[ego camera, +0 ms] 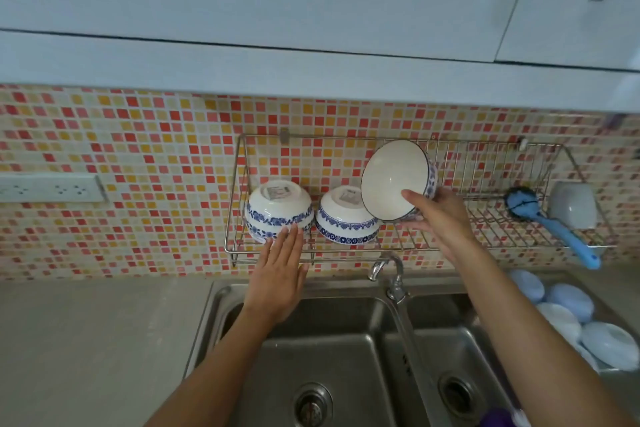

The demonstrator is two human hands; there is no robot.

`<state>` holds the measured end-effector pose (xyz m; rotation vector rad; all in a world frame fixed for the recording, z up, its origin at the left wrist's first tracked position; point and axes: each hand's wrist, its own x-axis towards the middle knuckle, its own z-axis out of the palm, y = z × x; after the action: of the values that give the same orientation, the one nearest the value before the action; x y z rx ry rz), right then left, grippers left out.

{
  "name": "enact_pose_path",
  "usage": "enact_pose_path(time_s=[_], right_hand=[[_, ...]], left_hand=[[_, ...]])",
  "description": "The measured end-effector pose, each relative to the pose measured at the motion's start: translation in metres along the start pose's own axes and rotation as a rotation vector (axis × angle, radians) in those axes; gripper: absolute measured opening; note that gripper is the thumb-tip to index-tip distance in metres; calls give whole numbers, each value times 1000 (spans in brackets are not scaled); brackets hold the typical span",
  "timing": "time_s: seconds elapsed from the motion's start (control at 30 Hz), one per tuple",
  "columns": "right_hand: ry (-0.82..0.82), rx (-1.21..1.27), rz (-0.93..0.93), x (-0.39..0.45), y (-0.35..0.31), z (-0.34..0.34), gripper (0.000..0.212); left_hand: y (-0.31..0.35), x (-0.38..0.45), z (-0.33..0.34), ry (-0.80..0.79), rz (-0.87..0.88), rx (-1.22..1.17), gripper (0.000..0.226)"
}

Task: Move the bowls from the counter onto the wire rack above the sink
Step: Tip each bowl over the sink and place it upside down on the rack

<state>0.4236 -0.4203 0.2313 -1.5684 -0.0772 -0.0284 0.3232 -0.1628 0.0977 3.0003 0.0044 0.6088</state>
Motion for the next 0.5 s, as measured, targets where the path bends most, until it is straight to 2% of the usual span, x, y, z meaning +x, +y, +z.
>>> enact_pose_path(time_s=[0.13, 0.23, 0.33, 0.5], right_hand=[[125, -359, -224, 24, -3, 11, 32], [196, -658, -330, 43, 7, 18, 60], [160, -816, -451, 45, 15, 29, 83], [50, -954, -641, 40, 28, 44, 91]], left_hand=[[0, 1, 3, 18, 1, -8, 59], [0, 1, 3, 12, -1, -28, 59], [1, 1, 0, -12, -2, -28, 60], [2, 1, -2, -25, -20, -49, 60]])
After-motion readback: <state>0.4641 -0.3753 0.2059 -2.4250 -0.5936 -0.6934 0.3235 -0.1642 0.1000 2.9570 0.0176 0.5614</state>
